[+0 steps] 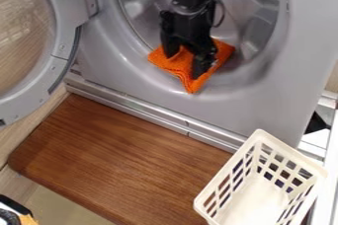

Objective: Move the orange cloth and put it on top of the table

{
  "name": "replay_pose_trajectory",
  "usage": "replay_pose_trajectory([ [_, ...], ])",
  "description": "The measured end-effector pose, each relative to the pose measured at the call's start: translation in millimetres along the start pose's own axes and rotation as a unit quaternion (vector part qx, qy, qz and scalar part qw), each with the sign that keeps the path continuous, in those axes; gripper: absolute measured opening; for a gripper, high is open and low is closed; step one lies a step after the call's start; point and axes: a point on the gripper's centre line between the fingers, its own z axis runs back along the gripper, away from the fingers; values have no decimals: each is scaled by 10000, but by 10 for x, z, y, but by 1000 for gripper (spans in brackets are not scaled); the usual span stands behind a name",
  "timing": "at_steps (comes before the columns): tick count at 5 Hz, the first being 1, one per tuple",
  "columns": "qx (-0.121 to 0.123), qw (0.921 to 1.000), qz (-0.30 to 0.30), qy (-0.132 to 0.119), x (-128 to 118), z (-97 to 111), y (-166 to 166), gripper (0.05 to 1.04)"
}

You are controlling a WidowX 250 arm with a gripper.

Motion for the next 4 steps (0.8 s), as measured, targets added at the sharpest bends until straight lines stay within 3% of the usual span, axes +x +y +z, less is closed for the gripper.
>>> replay_pose_trajectory([
  [1, -25, 9998, 202, -9, -39, -83, 112, 962],
  [3, -85, 9992, 379, -23, -61, -203, 159, 382],
  [4, -149, 9991, 389, -19, -65, -214, 125, 180],
])
